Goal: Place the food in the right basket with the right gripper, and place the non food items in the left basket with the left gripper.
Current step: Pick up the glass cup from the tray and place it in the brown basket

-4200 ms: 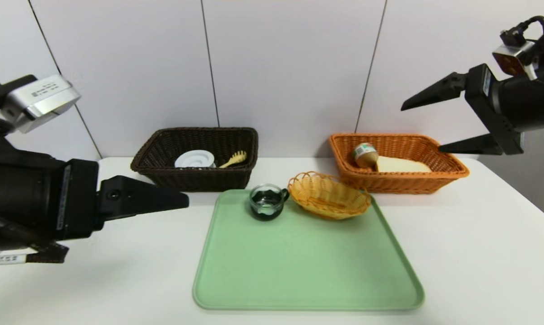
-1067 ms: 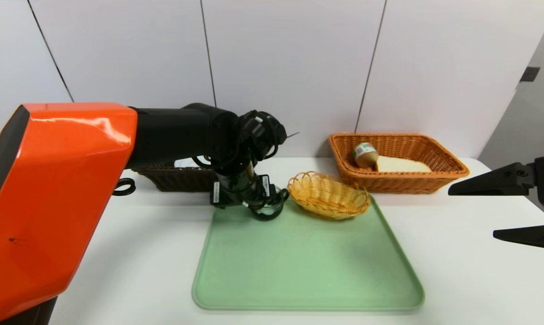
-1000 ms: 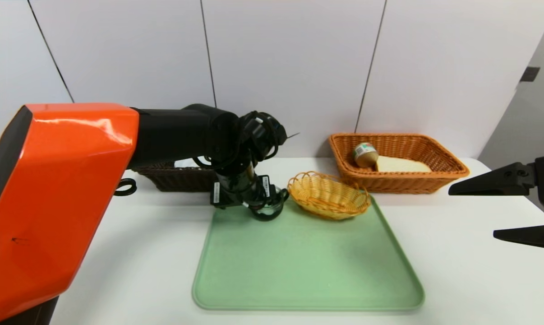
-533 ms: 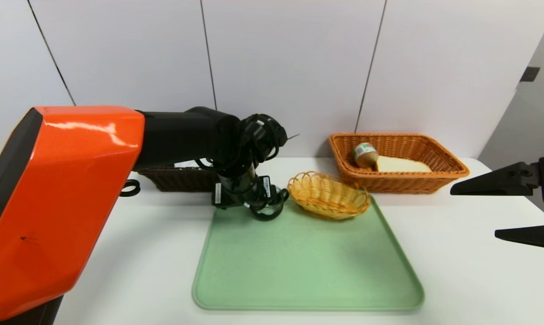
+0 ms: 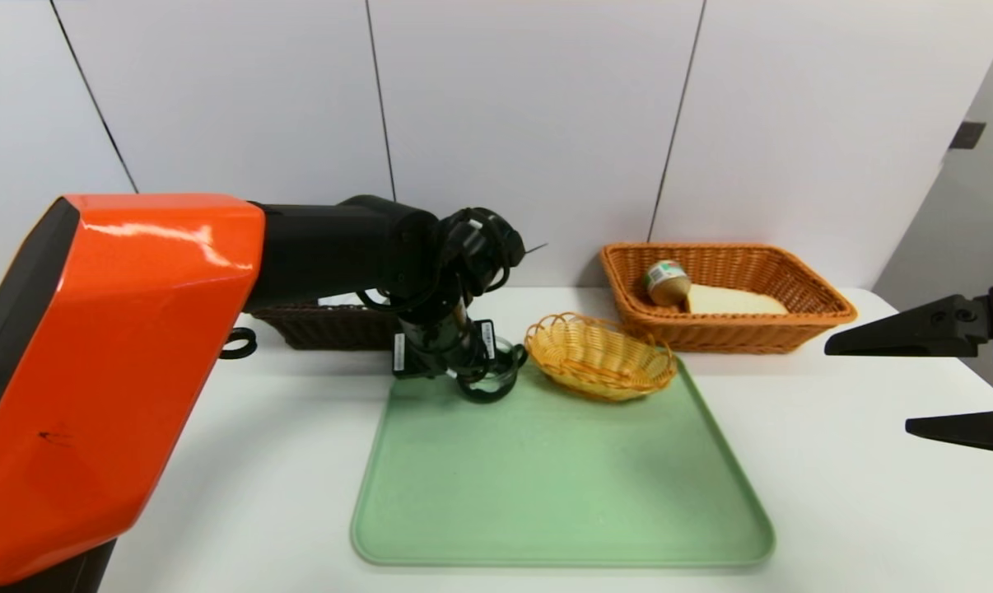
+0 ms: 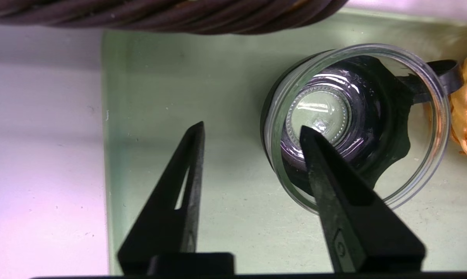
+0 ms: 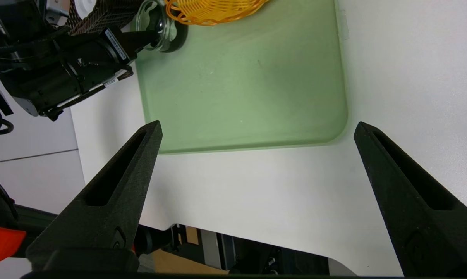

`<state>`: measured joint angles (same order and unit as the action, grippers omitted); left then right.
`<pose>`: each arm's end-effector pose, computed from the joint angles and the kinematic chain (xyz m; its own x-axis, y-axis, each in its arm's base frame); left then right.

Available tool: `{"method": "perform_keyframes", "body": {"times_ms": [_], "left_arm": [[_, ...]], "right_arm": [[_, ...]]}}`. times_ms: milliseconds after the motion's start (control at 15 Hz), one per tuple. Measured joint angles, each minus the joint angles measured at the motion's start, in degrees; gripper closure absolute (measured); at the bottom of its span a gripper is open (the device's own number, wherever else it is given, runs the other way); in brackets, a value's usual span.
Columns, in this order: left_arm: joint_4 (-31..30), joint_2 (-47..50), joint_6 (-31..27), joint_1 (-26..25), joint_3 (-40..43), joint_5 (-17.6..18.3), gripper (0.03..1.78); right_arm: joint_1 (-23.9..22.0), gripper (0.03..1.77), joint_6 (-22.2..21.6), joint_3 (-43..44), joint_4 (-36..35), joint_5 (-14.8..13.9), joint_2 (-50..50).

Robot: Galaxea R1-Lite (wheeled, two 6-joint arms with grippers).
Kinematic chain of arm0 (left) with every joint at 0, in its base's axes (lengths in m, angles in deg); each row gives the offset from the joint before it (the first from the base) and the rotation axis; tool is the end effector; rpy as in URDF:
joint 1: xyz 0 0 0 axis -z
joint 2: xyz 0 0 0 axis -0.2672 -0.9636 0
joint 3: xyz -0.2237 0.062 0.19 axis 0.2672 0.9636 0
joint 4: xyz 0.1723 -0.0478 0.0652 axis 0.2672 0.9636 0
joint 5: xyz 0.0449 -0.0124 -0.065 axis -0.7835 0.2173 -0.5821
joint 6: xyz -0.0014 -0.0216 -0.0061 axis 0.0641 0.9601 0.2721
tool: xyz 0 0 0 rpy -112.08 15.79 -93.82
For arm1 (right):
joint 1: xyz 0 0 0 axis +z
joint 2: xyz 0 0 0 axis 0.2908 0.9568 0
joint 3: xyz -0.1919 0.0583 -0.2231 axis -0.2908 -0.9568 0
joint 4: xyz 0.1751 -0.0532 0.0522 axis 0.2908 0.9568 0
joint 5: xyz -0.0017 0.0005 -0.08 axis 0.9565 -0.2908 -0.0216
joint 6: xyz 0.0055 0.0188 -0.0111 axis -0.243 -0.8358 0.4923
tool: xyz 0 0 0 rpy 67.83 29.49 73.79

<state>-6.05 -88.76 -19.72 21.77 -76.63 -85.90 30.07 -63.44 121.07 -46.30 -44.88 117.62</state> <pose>0.3407 -0.2517 0.1740 0.5393 -0.0756 -0.8387 -0.0719 0.9882 -0.1353 0.1457 0.0403 0.2769 0.6412 0.4265 -0.6379 0.0942 0.7813 0.6170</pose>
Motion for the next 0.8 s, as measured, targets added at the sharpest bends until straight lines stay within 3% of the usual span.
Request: {"method": "perform_keyframes", "body": {"times_ms": [67, 200, 800], "left_arm": [[0.0, 0.0, -0.01, -0.01, 0.0, 0.0, 1.05], [-0.09, 0.06, 0.07, 0.0, -0.06, 0.05, 1.72], [0.24, 2.04, -0.26, 0.02, 0.02, 0.46, 1.72]], "right_arm": [[0.0, 0.09, 0.0, 0.0, -0.02, 0.01, -0.01], [0.0, 0.09, 0.0, 0.0, -0.02, 0.0, -0.11], [0.09, 0.09, 0.0, 0.07, 0.09, 0.06, -1.0]]}}
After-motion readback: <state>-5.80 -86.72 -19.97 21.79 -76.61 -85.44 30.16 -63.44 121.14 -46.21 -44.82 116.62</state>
